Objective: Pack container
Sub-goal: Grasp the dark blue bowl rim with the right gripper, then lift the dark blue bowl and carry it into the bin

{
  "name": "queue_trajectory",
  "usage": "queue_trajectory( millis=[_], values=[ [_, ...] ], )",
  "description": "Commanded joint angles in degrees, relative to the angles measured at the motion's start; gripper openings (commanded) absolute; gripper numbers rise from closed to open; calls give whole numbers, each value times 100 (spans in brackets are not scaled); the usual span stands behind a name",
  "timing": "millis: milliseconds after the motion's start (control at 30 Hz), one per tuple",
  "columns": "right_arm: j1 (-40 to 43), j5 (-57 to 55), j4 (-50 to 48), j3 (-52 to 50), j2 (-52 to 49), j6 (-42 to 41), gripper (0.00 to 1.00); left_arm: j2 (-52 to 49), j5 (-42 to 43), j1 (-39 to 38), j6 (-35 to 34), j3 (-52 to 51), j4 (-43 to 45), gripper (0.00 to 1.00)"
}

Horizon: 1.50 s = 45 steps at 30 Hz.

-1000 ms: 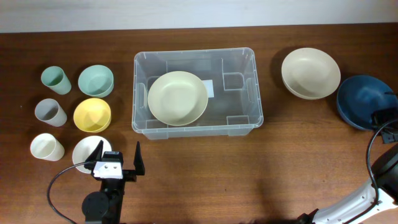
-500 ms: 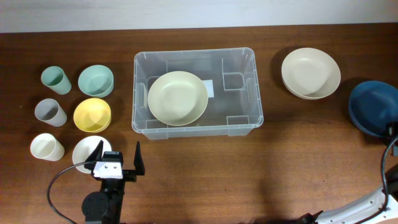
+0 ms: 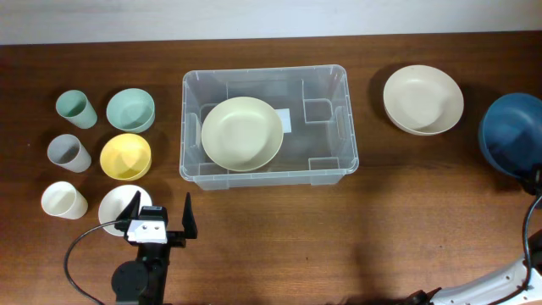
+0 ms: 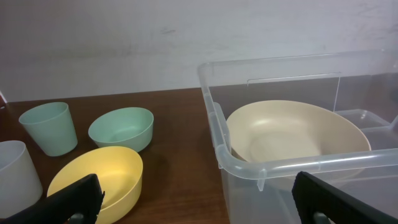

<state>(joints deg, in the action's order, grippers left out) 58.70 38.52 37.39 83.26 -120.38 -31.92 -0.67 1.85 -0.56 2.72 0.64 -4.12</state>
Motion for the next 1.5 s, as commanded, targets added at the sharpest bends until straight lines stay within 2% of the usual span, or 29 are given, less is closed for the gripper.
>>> queue_trajectory(
  millis=[0,200,300,433,700,867,967,1100,1467],
  values=[
    [-133,791,-35,4,863,131,4,37,-17,35,-33,-15,-46,99],
    [-837,1104,170,4,2087,153,4,37,-17,35,-33,-15,-46,99],
    [-1836,1095,291,4,2868,166,4,37,-17,35,-33,-15,-46,99],
    [-3392,885,236,4,3342,79,4,37,-17,35,-33,-15,-46,99],
    [-6151,-796,15,4,3001,-229,4,37,-17,35,-33,-15,-46,99],
    [-7316,-931,-608,4,2470,-651,4,37,-17,35,-33,-15,-46,99],
    [-7709,-1362,-660,4,2155,-765,4,37,-17,35,-33,-15,-46,99],
    [-7967,-1399,-905,2,1725,-756,4,37,-17,35,-33,-15,-46,99],
    [-8043,-1488,-1021,4,960,-778,4,37,-17,35,-33,-15,-46,99]
  ],
)
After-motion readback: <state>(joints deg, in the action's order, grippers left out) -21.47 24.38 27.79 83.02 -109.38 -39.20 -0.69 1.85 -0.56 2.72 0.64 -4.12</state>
